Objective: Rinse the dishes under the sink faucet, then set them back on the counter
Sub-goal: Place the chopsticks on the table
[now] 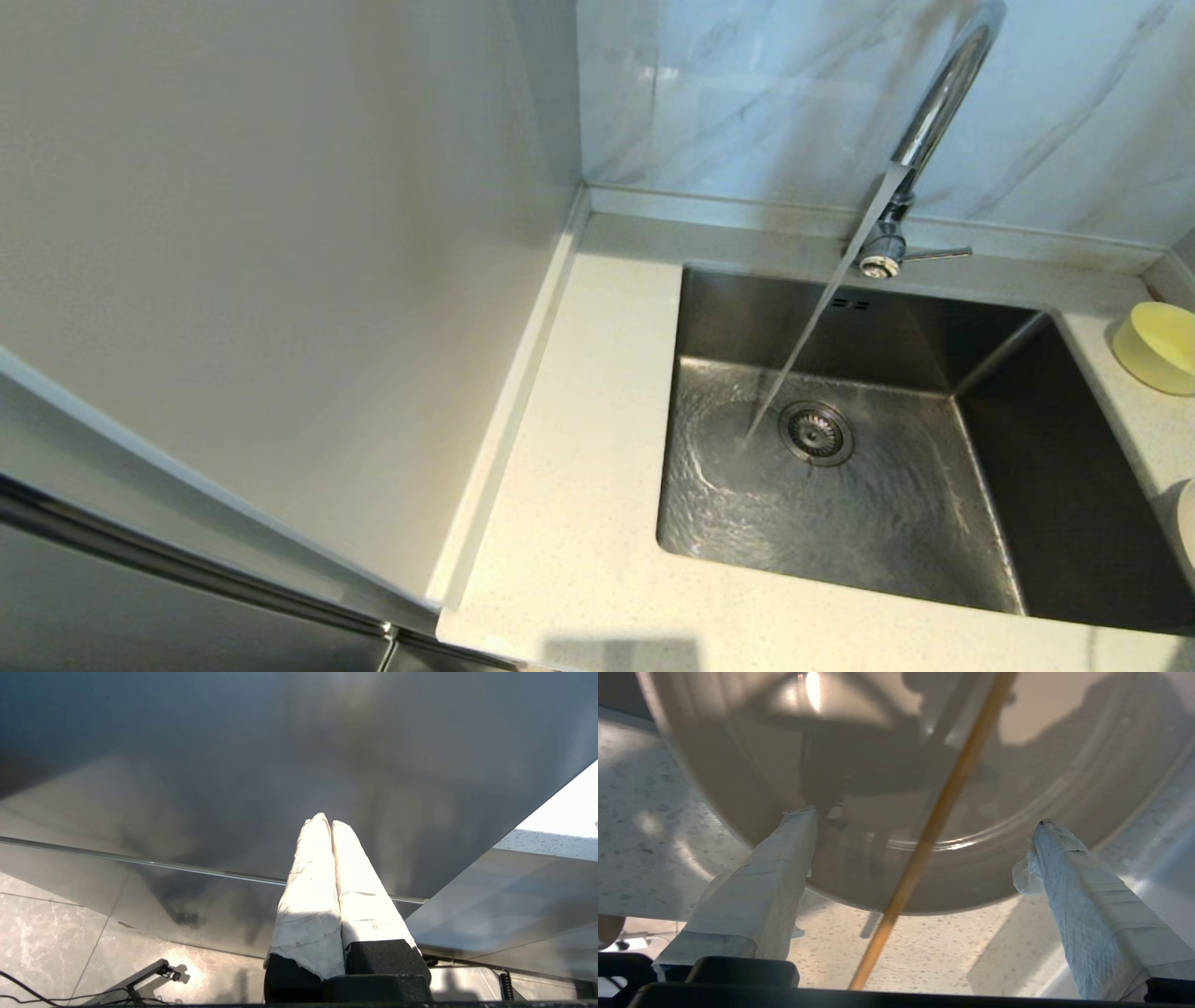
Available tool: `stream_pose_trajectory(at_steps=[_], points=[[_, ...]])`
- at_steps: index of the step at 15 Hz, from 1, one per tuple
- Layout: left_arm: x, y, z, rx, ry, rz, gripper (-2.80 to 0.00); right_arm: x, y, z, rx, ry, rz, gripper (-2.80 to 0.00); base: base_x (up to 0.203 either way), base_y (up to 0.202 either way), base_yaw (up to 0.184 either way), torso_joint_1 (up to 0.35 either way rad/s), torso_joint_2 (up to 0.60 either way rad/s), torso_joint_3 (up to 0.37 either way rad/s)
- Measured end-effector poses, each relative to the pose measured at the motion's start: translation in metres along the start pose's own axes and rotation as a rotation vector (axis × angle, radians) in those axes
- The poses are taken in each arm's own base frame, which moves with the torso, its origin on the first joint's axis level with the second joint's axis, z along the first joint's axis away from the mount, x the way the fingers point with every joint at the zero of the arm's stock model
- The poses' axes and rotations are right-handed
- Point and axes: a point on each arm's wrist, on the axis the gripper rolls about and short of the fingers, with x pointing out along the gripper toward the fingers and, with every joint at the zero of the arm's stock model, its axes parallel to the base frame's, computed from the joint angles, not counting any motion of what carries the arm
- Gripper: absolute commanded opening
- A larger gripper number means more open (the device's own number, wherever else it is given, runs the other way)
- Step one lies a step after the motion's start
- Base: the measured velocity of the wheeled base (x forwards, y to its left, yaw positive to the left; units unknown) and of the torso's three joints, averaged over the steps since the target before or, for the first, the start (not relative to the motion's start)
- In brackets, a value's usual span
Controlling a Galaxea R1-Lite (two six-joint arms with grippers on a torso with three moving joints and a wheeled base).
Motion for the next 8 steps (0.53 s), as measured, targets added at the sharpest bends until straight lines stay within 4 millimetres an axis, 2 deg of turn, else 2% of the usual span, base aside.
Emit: stream_pose_trajectory(at_steps=[8], points=[[0.0000,0.0000,0.0000,0.001,0.000,0.000,-2.80,0.0083,-0.0039,-0.0008,0.011,0.010,0.017,0.00,0.000,0.000,0.000,0.000,0.00,0.000]])
